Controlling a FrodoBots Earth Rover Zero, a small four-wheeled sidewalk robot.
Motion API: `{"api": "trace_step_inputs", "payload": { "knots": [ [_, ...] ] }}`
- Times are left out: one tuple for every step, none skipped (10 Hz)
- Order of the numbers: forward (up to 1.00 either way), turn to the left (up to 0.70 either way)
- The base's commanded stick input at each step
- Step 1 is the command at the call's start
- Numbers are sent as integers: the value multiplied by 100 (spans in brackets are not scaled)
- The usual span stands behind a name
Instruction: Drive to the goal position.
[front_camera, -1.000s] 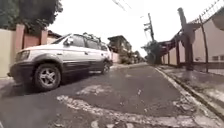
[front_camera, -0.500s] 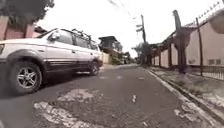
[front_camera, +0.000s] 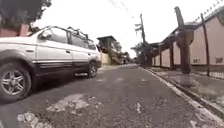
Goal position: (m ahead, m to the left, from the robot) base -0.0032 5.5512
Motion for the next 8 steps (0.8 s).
{"api": "trace_step_inputs", "payload": {
  "knots": [
    [70,0],
    [70,0],
    [70,0],
    [70,0],
    [70,0],
    [70,0],
    [70,0],
    [70,0]
  ]
}}
